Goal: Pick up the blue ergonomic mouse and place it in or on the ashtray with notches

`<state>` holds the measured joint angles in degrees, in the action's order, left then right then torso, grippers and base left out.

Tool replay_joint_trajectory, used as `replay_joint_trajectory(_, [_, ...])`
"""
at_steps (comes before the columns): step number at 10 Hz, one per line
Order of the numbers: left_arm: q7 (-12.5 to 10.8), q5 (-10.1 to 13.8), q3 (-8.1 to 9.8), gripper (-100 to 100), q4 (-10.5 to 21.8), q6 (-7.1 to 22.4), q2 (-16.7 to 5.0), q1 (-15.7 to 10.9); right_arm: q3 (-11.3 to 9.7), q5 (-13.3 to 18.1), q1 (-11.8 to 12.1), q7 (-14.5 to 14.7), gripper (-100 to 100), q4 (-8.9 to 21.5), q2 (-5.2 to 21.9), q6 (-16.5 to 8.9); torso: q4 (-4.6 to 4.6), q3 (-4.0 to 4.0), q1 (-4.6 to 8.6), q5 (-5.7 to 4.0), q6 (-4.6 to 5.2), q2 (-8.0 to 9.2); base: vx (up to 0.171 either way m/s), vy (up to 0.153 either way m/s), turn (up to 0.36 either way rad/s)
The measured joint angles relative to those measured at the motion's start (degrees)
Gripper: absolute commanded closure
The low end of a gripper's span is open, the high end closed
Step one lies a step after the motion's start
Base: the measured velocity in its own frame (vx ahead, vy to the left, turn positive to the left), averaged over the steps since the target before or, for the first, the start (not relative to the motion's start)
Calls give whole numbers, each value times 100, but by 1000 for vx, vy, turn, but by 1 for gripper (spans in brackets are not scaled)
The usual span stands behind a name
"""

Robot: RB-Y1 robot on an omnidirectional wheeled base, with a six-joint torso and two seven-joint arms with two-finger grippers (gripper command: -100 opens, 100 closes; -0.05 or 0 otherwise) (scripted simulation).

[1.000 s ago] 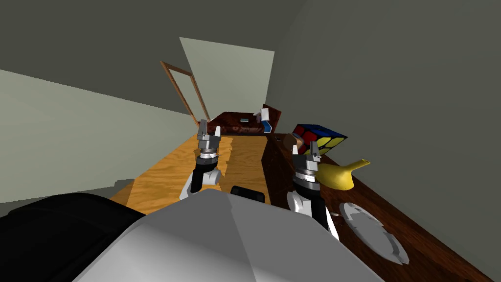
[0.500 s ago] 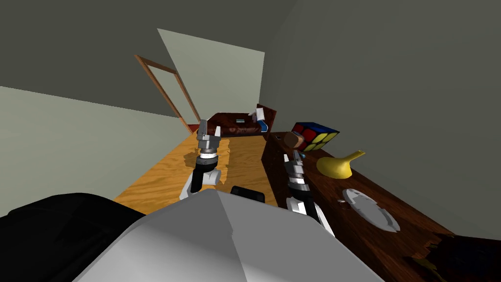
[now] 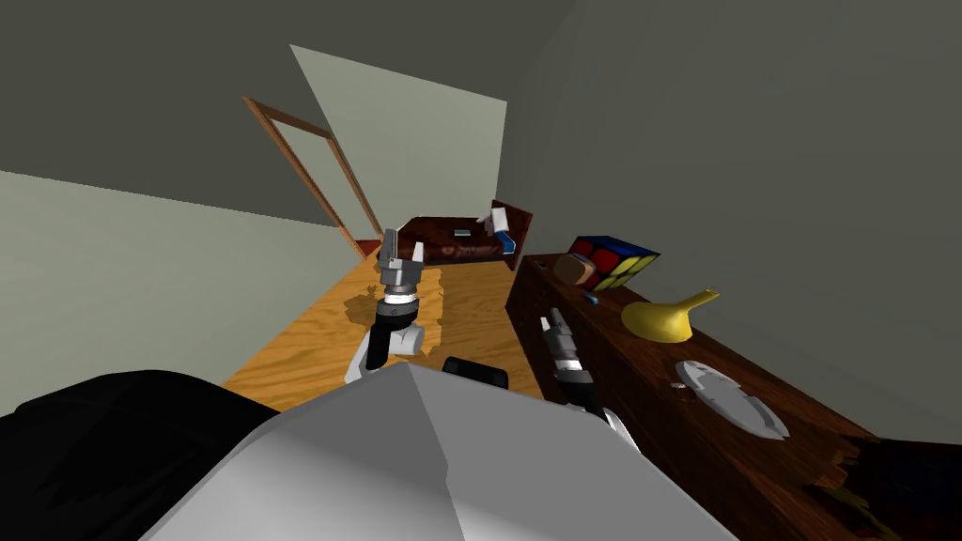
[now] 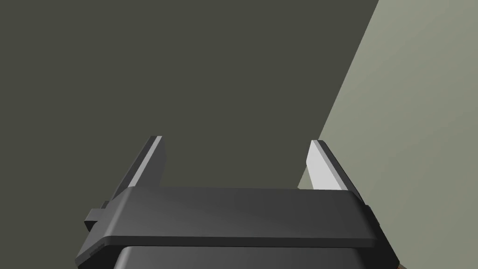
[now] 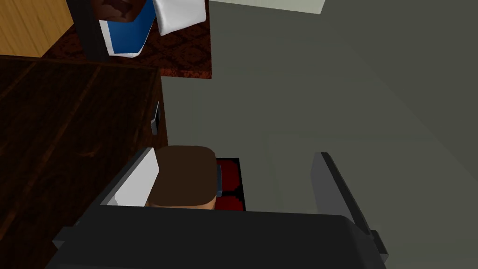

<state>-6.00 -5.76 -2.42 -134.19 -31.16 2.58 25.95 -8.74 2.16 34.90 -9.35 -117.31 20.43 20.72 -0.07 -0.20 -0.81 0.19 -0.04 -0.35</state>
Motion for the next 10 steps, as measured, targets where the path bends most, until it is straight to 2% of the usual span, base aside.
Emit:
replay_joint_trajectory(1, [0, 0, 0, 0, 0, 0, 0, 0, -42, 36, -8, 22, -100, 234, 36, 36, -1, -3, 15, -2, -1, -4, 34, 188, -8])
replay_joint_trajectory(2, [0, 0, 0, 0, 0, 0, 0, 0, -9, 26, -1, -14, -100, 488, 231, 60, -1, -3, 13, -2, -1, -5, 22, 179, -13])
replay_joint_trajectory(3, [0, 0, 0, 0, 0, 0, 0, 0, -19, 43, 138, -21, -100, 654, 331, 111, -1, -1, 16, -2, 1, 0, 26, 244, 12])
replay_joint_trajectory(4, [0, 0, 0, 0, 0, 0, 0, 0, -49, 78, 218, -3, -100, 951, 471, 195, 0, -1, -5, 1, -1, -1, 18, 189, -12])
replay_joint_trajectory(6, [0, 0, 0, 0, 0, 0, 0, 0, -79, 125, 474, 15, -100, 1191, 722, 162, 0, 1, 8, -1, -1, 1, 31, 185, 24])
replay_joint_trajectory(7, [0, 0, 0, 0, 0, 0, -1, 0, -53, 109, 498, -15, -100, 1370, 915, 157, 0, -2, 20, -1, -1, -4, 20, 80, -8])
replay_joint_trajectory(9, [0, 0, 1, 0, 0, 0, -1, 0, -103, 159, 536, 12, -100, 1697, 1049, 172, 0, 0, 28, -6, -2, 1, 27, 165, 42])
replay_joint_trajectory(10, [0, 0, 1, 0, 0, 0, -1, 0, -70, 137, 600, -17, -100, 1920, 1253, 229, 0, -2, 26, -2, 0, -3, 67, 189, 67])
